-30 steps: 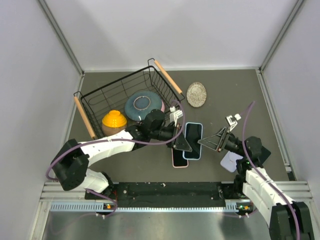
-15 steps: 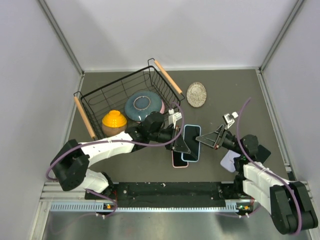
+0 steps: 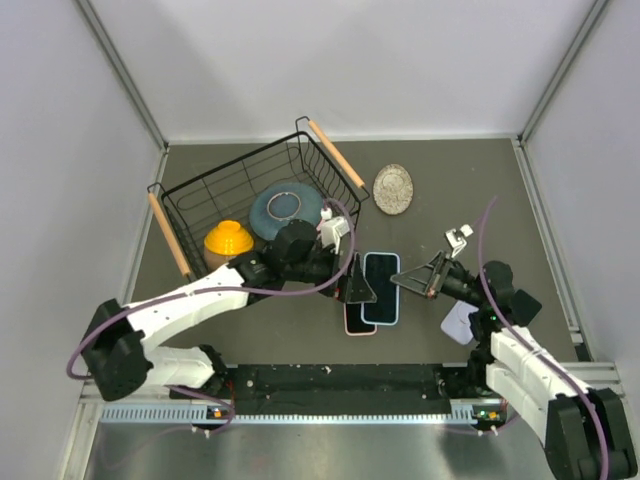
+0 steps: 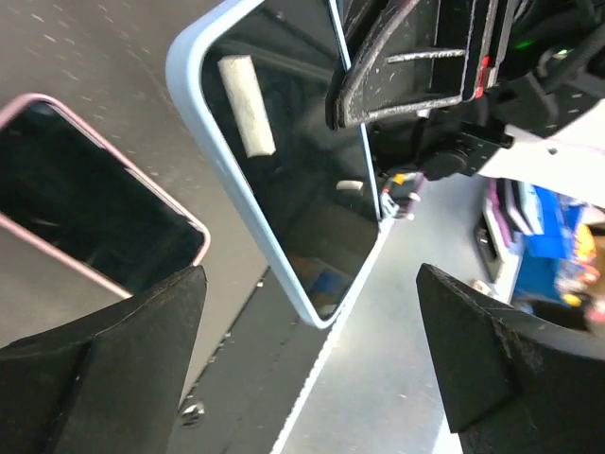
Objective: Put the phone into the phone case
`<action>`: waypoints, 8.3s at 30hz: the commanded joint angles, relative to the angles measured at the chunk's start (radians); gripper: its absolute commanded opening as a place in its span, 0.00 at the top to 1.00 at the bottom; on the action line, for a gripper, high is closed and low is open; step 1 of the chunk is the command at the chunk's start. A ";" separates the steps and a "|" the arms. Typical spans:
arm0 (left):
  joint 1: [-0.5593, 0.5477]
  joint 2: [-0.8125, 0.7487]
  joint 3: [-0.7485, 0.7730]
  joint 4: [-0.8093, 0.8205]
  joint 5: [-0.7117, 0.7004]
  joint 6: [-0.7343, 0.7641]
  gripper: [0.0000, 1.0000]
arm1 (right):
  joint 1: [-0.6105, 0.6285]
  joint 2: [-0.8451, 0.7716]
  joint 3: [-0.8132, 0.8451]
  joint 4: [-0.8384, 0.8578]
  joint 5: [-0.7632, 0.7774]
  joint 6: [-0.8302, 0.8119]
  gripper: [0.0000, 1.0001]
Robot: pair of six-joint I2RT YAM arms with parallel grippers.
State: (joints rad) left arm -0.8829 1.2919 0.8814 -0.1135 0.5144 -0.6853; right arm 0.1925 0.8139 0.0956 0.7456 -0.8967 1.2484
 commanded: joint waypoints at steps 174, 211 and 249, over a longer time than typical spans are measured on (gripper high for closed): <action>-0.056 0.130 0.062 0.637 0.194 -0.247 0.35 | -0.154 -0.104 0.176 0.865 -0.053 0.576 0.45; -0.082 -0.123 0.034 0.123 -0.249 0.107 1.00 | -0.153 -0.331 0.424 -0.659 -0.023 -0.263 0.01; -0.082 -0.303 0.022 -0.149 -0.406 0.306 1.00 | -0.541 0.528 0.753 -1.729 1.384 -0.517 0.02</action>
State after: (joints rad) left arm -0.9649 0.9863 0.8715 -0.2829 0.1223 -0.3679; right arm -0.2798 1.3457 0.8444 -1.0313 0.4873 0.7483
